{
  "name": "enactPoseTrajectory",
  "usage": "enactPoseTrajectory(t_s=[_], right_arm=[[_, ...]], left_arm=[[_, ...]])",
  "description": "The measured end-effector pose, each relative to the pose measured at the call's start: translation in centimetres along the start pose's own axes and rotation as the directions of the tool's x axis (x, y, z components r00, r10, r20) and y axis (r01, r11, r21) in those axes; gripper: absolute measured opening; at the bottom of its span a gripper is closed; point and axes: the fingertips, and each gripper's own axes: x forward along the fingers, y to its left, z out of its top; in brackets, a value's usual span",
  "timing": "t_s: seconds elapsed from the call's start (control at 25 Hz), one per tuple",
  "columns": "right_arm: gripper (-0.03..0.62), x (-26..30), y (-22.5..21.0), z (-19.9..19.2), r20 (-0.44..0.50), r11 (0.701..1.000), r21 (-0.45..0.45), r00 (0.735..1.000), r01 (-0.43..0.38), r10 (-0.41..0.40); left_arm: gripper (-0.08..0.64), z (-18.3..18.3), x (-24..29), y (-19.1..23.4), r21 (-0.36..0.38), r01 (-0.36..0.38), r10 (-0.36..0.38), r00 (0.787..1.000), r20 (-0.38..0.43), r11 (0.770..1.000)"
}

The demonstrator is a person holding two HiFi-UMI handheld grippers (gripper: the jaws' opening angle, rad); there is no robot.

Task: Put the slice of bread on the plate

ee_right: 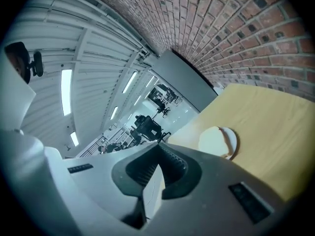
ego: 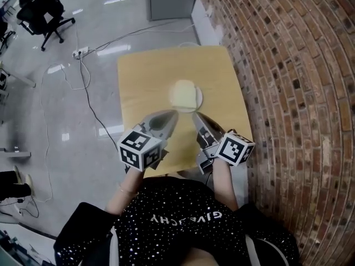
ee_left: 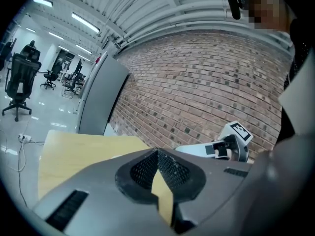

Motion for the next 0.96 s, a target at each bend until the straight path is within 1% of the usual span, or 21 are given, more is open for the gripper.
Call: enactPoseTrajectory(t_s=[0.2,0.44,0.68,0.96], right_arm=[[0.012,-0.1,0.6,-0.1,-0.012,0.999,-0.040,1.000,0.006,-0.006],[0.012,-0.8,0.4,-0.5,-0.028,0.999,-0.029,0.999,0.025,-0.026],[0.012,-1.4,-0.4,-1.1,-0.038,0.999,-0.007,0.998,0.040,-0.040],[0.012,-2.0,-1.0,-1.1,-0.042,0.999,-0.007,0.998,0.040,-0.040]], left_arm=[[0.011,-0.3,-0.4,0.1,0.001,-0.015,0.015,1.000,0.000,1.000],[0.011,-0.8,-0.9,0.1,-0.023,-0.026,0.026,1.000,0.001,0.999],[0.011,-1.1,-0.7,0.4,-0.028,-0.033,0.032,0.999,-0.008,0.999],[0.011,-1.7,-0.2,0.1,-0.038,-0.040,0.039,0.999,-0.012,0.998]])
